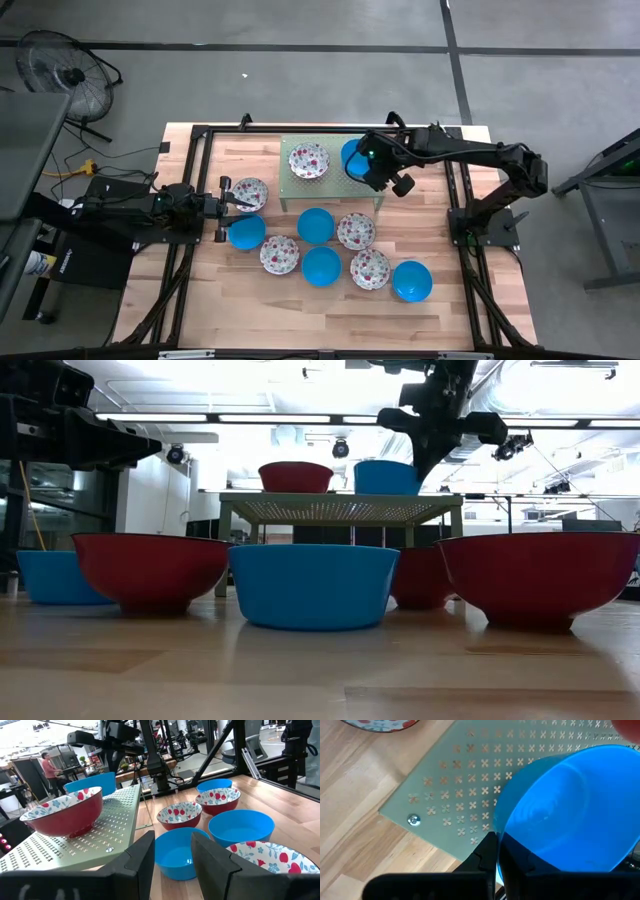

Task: Pick & Place Mini bowls
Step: Put the light blue bowl on the shelf, then stack the light blue bowl on the light blue bowl on the shelf

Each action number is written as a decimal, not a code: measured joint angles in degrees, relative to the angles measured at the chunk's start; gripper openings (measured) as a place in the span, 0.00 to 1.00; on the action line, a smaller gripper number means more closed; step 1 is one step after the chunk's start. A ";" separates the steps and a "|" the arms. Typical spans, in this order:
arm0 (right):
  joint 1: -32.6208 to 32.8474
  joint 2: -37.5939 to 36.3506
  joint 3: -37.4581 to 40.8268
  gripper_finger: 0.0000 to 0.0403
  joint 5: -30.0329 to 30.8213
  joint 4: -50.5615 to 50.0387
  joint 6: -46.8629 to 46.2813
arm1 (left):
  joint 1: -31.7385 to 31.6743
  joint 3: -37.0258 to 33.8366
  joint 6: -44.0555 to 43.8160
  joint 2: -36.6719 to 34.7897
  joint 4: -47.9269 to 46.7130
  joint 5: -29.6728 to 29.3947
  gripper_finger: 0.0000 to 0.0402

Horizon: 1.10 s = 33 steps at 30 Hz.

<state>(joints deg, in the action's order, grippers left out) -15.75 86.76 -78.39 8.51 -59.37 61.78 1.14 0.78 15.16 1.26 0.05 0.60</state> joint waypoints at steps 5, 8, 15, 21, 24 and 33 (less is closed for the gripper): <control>0.00 0.00 0.00 0.01 -0.04 0.00 -0.01 | 0.01 0.00 -0.02 0.00 -0.02 -0.02 0.31; 0.00 0.00 0.00 0.01 -0.05 0.11 -0.09 | -0.01 0.00 -0.01 0.00 -0.01 -0.01 0.31; 0.00 0.00 0.00 0.08 -0.48 0.12 -0.17 | -0.01 0.00 -0.01 0.00 -0.02 -0.01 0.31; 0.00 0.00 0.00 0.13 -0.50 0.21 -0.22 | -0.02 0.00 -0.01 -0.01 -0.02 0.00 0.31; 0.00 0.00 0.00 0.16 -0.49 0.66 -0.46 | 0.00 0.00 -0.02 -0.02 -0.02 0.00 0.31; 0.01 -0.20 0.00 0.26 0.39 1.96 -9.37 | -0.01 0.00 -0.01 -0.01 -0.02 -0.01 0.31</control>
<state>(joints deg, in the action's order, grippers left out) -15.74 86.56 -78.39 8.91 -57.41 52.41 1.14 0.78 15.15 1.25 0.03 0.59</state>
